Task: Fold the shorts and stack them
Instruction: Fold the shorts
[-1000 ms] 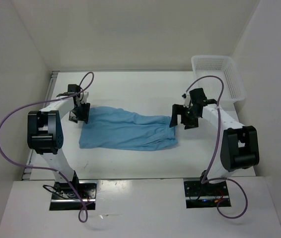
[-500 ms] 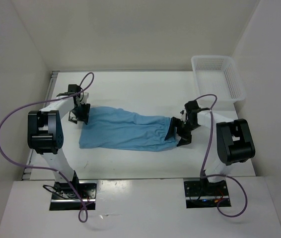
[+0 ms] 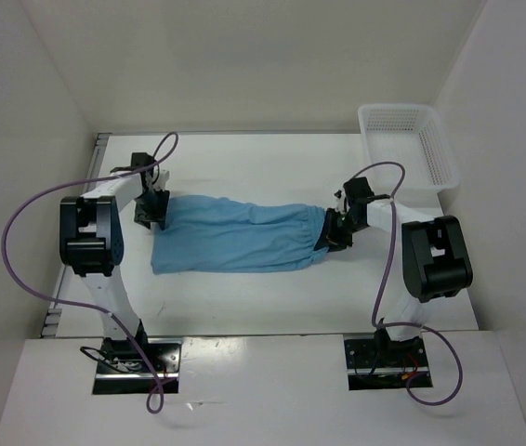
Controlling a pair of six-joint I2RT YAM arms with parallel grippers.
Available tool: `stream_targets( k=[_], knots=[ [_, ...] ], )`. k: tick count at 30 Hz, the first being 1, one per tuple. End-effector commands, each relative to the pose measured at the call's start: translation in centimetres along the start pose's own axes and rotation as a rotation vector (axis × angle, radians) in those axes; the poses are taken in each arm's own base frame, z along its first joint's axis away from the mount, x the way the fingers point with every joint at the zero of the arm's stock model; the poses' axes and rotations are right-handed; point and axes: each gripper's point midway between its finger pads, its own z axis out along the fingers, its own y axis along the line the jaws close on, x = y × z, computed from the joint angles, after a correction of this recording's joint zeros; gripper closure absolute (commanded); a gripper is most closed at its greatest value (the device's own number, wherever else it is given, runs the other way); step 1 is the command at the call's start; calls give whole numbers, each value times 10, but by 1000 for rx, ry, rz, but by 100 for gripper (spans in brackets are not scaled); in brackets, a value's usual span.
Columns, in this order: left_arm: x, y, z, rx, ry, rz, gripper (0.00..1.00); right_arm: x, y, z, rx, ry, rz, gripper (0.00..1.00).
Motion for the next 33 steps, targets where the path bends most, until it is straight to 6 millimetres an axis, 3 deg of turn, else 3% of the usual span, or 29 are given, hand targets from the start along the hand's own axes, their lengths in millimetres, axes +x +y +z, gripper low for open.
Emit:
stream_targets(
  k=[1,3,4,6,8,12,16,18,19,22,23,25,29,30,33],
  knots=[
    [-23,1,18,7,-30,-1,48,-62,7,-10,24,-201,-179,88],
    [-38,5,20,-8,-50,-2,48,-76,9,-20,-2,-235,-207,93],
    [-55,8,13,-21,-86,-3,48,-87,14,-28,-36,-257,-230,93],
    [-70,9,10,-23,-111,-4,48,-101,12,-37,-75,-276,-290,94],
    [-93,6,-5,-24,-169,5,47,-114,17,-46,-67,-300,-390,96],
    [-119,-15,-21,-28,-231,54,43,-140,29,-72,-54,-353,-496,96],
    [-136,-44,-32,-15,-274,109,43,-158,12,-88,-8,-340,-492,96],
    [-133,-57,-20,3,-251,132,43,-176,7,-102,59,-373,-534,97],
    [-137,-57,-23,3,-263,131,43,-177,4,-104,82,-358,-543,97],
    [-136,-63,-13,30,-251,135,41,-201,7,-128,162,-400,-625,98],
    [-136,-68,-14,61,-252,139,40,-213,14,-145,188,-447,-660,98],
    [-133,-79,-10,98,-243,153,38,-223,13,-153,297,-458,-736,98],
    [-124,-106,-2,188,-214,186,33,-208,60,-135,377,-413,-958,98],
    [-122,-115,-3,205,-214,199,33,-197,81,-120,377,-400,-1014,98],
    [-115,-133,4,264,-190,222,31,-172,112,-91,371,-354,-1128,98]
  ],
)
